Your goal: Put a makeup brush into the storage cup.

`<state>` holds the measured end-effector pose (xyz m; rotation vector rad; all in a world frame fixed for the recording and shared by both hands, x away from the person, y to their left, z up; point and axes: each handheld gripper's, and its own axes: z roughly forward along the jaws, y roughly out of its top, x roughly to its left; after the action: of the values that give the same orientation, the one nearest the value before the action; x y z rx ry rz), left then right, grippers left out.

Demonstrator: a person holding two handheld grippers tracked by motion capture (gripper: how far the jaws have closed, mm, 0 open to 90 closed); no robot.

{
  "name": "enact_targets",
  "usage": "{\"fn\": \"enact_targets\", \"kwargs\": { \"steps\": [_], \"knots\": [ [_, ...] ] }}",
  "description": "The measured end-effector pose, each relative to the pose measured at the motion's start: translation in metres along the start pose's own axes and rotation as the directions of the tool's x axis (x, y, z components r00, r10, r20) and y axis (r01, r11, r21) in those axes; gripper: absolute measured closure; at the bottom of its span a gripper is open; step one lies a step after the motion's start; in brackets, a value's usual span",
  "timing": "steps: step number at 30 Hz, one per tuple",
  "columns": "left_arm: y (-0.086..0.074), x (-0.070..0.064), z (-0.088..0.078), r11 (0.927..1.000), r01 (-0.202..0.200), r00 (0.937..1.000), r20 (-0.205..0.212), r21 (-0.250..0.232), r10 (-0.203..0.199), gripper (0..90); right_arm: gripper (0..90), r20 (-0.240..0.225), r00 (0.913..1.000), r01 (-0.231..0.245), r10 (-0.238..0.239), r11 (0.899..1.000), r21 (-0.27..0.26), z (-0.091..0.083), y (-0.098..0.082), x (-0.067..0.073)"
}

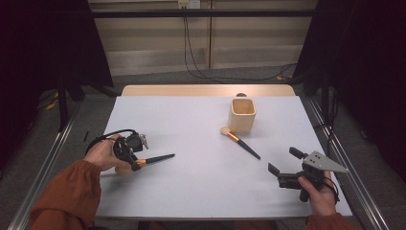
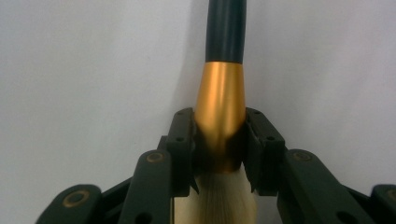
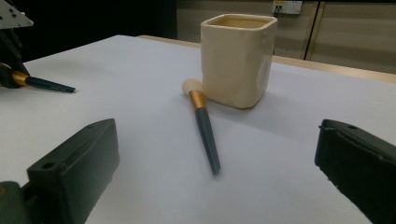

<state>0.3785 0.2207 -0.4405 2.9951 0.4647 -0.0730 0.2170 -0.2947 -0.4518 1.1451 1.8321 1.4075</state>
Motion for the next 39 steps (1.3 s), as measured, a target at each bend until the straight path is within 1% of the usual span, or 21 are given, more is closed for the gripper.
{"fn": "enact_targets", "kwargs": {
  "steps": [5,7,8,11,12,16,19,20,21,22,23,24,25,29,30,31,33,34,35,38,39],
  "knots": [
    [-0.005,0.001,-0.001,0.9982,0.031,0.9995,0.013,-0.051,-0.03,66.7,0.0,0.001,1.0,0.0,0.0,1.0,0.0,0.0,0.0,0.0],
    [-0.007,0.002,-0.001,0.9959,0.049,0.9985,0.029,-0.076,-0.046,66.7,0.0,0.003,1.0,-0.001,0.001,1.0,-0.001,0.0,0.0,0.0],
    [-0.008,0.002,-0.002,0.9939,0.061,0.9979,0.025,-0.092,-0.059,66.7,0.0,0.002,1.0,-0.001,0.001,1.0,0.0,0.0,0.0,0.0],
    [-0.01,0.003,-0.006,0.9898,0.073,0.997,0.033,-0.122,-0.07,66.7,0.0,0.003,1.0,0.0,0.0,1.0,0.0,0.0,0.0,0.0],
    [-0.011,0.003,-0.007,0.9871,0.08,0.9961,0.047,-0.139,-0.074,66.7,0.0,0.003,1.0,0.0,0.0,1.0,0.0,0.0,0.0,0.0],
    [-0.013,0.004,-0.011,0.979,0.111,0.9933,0.049,-0.171,-0.104,66.7,0.0,0.002,1.0,-0.001,0.001,1.0,0.0,0.0,0.0,0.0],
    [-0.017,0.005,-0.014,0.9619,0.15,0.9882,0.063,-0.228,-0.14,66.7,0.0,0.002,1.0,-0.001,0.001,1.0,0.0,0.0,0.0,0.0],
    [-0.018,0.005,-0.016,0.9539,0.155,0.9875,0.069,-0.257,-0.142,66.6,0.0,0.003,1.0,-0.001,0.001,1.0,0.0,0.0,0.0,0.0],
    [-0.019,0.004,-0.017,0.9413,0.169,0.9855,0.069,-0.292,-0.155,66.6,0.0,0.003,1.0,0.0,0.0,1.0,-0.001,0.0,0.0,0.0],
    [-0.02,0.004,-0.019,0.9321,0.177,0.9841,0.074,-0.316,-0.162,66.6,0.0,0.003,1.0,0.0,0.0,1.0,-0.001,0.0,0.0,0.0],
    [-0.021,0.004,-0.021,0.9194,0.191,0.9815,0.082,-0.344,-0.173,66.7,0.0,0.003,1.0,-0.001,0.001,1.0,0.0,0.0,0.0,0.0],
    [-0.022,0.003,-0.023,0.9097,0.197,0.9804,0.079,-0.366,-0.181,66.7,0.0,0.003,1.0,-0.002,0.002,1.0,0.0,0.0,0.0,0.0],
    [-0.023,0.002,-0.024,0.8939,0.219,0.9756,0.084,-0.391,-0.203,66.7,0.0,0.003,1.0,-0.002,0.002,1.0,0.0,0.0,0.0,0.0],
    [-0.028,0.001,-0.028,0.8676,0.24,0.9704,0.078,-0.436,-0.229,66.7,0.0,0.003,1.0,-0.002,0.002,1.0,0.0,0.0,0.0,0.0],
    [-0.029,0.0,-0.028,0.8552,0.255,0.9659,0.079,-0.451,-0.247,66.7,0.0,0.004,1.0,-0.002,0.002,1.0,-0.001,0.0,0.0,0.0],
    [-0.03,0.001,-0.029,0.8488,0.261,0.9637,0.073,-0.46,-0.257,66.6,0.0,0.003,1.0,-0.002,0.002,1.0,-0.001,0.0,0.0,0.0],
    [-0.033,-0.001,-0.029,0.826,0.285,0.9553,0.073,-0.486,-0.287,66.6,0.0,0.003,1.0,-0.001,0.001,1.0,-0.001,0.0,0.0,0.0],
    [-0.034,-0.002,-0.03,0.8174,0.29,0.9528,0.07,-0.498,-0.295,66.6,0.0,0.003,1.0,-0.002,0.002,1.0,-0.002,0.0,0.0,0.0],
    [-0.036,-0.003,-0.03,0.8001,0.306,0.9477,0.084,-0.516,-0.308,66.6,0.0,0.003,1.0,-0.002,0.002,1.0,-0.001,0.0,0.0,0.0],
    [-0.039,-0.006,-0.032,0.7737,0.318,0.9405,0.08,-0.548,-0.33,66.6,0.0,0.002,1.0,-0.002,0.002,1.0,-0.002,0.0,0.0,0.0],
    [-0.041,-0.008,-0.033,0.7597,0.326,0.9364,0.081,-0.563,-0.341,66.6,0.0,0.002,1.0,-0.002,0.002,1.0,-0.002,0.0,0.0,0.0]
  ]
}}
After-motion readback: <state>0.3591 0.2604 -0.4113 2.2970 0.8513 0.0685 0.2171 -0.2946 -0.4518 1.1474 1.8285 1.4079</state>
